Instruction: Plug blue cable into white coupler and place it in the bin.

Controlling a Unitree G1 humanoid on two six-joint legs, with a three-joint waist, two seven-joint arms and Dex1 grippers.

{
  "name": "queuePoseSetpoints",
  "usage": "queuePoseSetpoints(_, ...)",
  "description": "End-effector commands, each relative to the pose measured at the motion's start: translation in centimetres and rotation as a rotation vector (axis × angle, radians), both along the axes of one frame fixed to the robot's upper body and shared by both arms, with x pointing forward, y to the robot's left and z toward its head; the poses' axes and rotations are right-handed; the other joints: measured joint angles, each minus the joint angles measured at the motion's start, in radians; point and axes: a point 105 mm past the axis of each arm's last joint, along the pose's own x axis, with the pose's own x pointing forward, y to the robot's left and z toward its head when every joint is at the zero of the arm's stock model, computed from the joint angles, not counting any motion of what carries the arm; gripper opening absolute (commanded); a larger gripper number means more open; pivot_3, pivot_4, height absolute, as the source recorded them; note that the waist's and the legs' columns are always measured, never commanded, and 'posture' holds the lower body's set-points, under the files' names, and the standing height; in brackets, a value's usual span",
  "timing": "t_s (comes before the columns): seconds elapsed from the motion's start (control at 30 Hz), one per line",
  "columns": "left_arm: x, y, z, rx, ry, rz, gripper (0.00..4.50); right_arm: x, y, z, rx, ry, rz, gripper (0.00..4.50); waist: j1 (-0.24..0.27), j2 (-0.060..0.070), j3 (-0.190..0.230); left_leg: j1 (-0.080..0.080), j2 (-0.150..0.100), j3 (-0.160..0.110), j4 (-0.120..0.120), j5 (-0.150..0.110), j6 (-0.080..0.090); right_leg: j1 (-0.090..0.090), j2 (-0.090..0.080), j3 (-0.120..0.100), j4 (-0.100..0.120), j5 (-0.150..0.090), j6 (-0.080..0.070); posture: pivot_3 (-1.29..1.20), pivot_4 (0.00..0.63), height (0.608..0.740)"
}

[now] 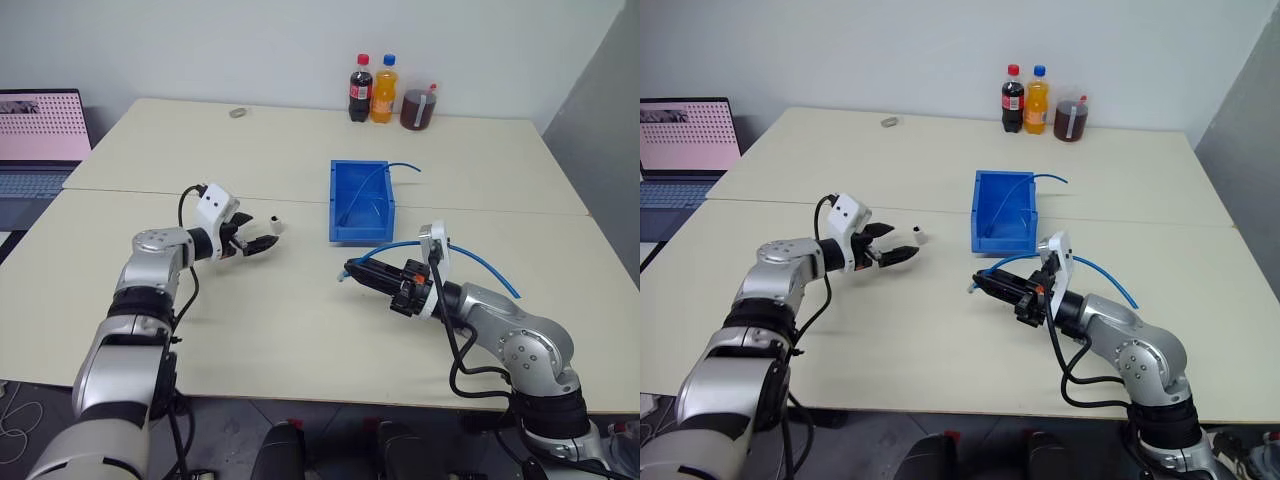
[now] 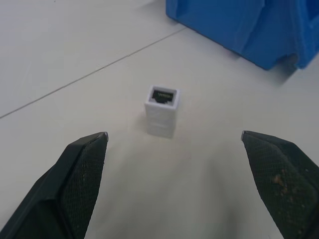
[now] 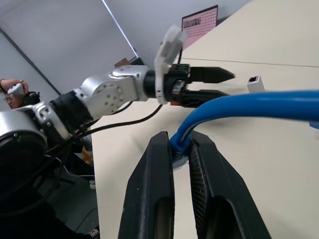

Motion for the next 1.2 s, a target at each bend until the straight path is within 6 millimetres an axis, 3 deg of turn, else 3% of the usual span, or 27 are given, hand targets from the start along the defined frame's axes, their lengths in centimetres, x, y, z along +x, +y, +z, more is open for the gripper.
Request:
queuePoseSetpoints(0.03, 1.0, -0.1, 0.8, 0.035, -0.024, 0.021, 4.50, -0.6, 0.2, 1.3, -0.009, -0.071, 0.005, 0.14, -0.002, 0.000, 0.000, 0.000, 0.000, 0.000, 0.000, 0.000, 0.000, 0.000, 0.000, 0.000, 0.000, 0.002, -0.004, 0.00, 0.150, 0.740)
queuePoseSetpoints(0.43, 2.5, -1.6, 1.0, 0.026, -0.033, 0.095, 4.50, -0.9, 0.2, 1.5, -0.019, -0.079, 0.001, 0.13, 0.000, 0.000, 0.000, -0.001, 0.000, 0.000, 0.000, 0.000, 0.000, -0.001, 0.000, 0.000, 0.001, 0.002, -0.004, 0.00, 0.150, 0.740)
queuePoseSetpoints(0.53, 2.7, -2.2, 0.8, 0.015, -0.032, 0.102, 4.10, -0.9, 0.2, 1.5, -0.020, -0.078, -0.002, 0.13, 0.000, 0.000, 0.000, -0.001, 0.000, 0.000, 0.000, 0.000, 0.000, -0.001, 0.000, 0.000, 0.001, 0.002, -0.004, 0.00, 0.150, 0.740)
queuePoseSetpoints(1.07, 3.1, -2.6, 0.3, -0.024, -0.024, 0.159, 0.95, -1.1, -0.1, 1.6, -0.031, -0.078, -0.023, 0.13, 0.000, 0.000, 0.000, -0.001, 0.000, 0.000, 0.000, 0.000, 0.000, -0.001, 0.000, 0.000, 0.001, 0.003, -0.004, 0.00, 0.150, 0.740)
queuePoseSetpoints(1.2, 2.9, -2.3, 0.1, -0.034, -0.021, 0.159, 0.93, -1.0, -0.1, 1.6, -0.033, -0.078, -0.023, 0.13, 0.000, 0.000, 0.000, -0.001, 0.000, 0.000, 0.000, 0.000, 0.000, -0.001, 0.000, 0.000, 0.001, 0.003, -0.004, 0.00, 0.150, 0.740)
